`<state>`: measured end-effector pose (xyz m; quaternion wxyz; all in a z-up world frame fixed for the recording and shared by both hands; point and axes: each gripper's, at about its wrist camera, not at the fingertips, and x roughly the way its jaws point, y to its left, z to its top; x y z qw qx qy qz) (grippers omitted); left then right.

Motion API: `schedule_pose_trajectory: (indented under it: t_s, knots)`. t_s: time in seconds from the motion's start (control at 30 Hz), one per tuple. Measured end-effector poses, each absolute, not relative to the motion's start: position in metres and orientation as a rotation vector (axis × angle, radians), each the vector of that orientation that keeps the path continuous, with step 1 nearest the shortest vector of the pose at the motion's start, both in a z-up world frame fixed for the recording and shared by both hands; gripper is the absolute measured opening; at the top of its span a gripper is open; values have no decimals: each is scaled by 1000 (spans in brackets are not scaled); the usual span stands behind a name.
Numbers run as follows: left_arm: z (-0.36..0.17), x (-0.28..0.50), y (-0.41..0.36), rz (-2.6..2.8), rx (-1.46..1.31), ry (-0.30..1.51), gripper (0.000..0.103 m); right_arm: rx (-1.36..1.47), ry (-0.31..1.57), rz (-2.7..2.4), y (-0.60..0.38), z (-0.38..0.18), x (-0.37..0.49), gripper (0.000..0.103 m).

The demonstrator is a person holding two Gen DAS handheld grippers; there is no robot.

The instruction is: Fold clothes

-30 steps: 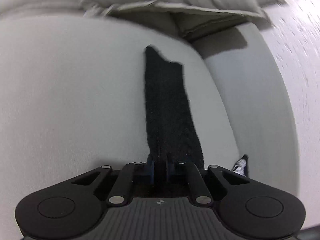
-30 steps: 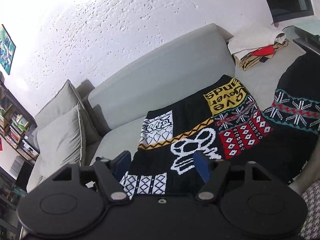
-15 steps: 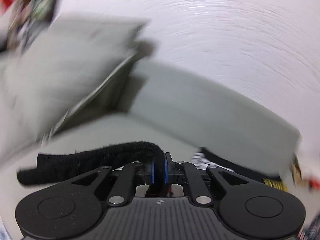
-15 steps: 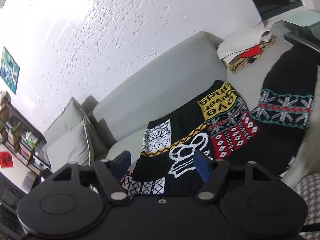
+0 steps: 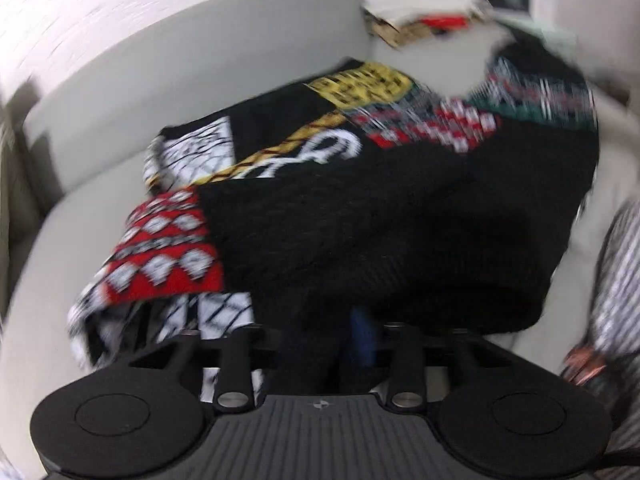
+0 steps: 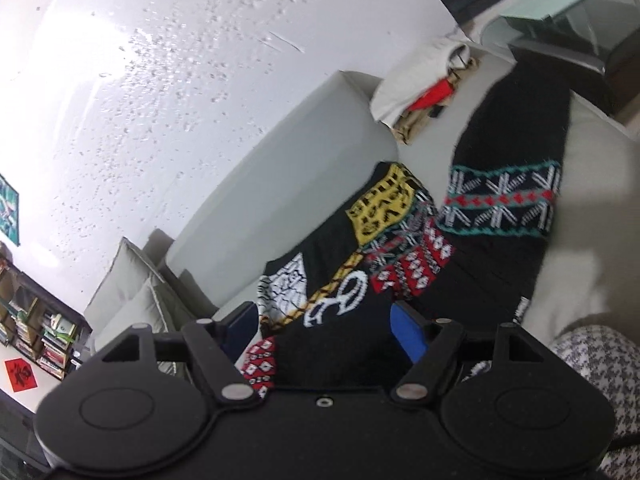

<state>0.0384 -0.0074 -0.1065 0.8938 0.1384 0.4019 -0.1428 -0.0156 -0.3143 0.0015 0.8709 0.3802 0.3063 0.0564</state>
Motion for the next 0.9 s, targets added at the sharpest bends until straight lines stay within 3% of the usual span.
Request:
schedule_pose_trajectory:
  t_s: [0.2, 0.27, 0.37, 0.5, 0.63, 0.73, 0.83, 0.9]
  knots:
    - [-58, 37, 66, -163, 91, 696, 47, 810, 772, 150, -307, -45, 19, 72]
    - [-49, 45, 87, -92, 47, 667, 46, 815, 824, 146, -302, -66, 36, 67]
    - [-49, 69, 110, -11, -14, 654, 44, 901, 905, 108, -303, -105, 65, 57]
    - [-62, 102, 124, 33, -48, 685, 35, 949, 947, 53, -298, -141, 94, 55]
    - [-67, 111, 122, 14, -54, 699, 35, 992, 956, 13, -295, -163, 113, 53]
    - [-70, 114, 119, 13, -43, 708, 35, 1033, 959, 51, -289, -174, 123, 42]
    - [-73, 114, 116, 4, -34, 722, 35, 980, 963, 33, -276, -169, 124, 8]
    - [-75, 114, 111, -24, 1, 724, 34, 940, 930, 44, -269, -154, 115, 8]
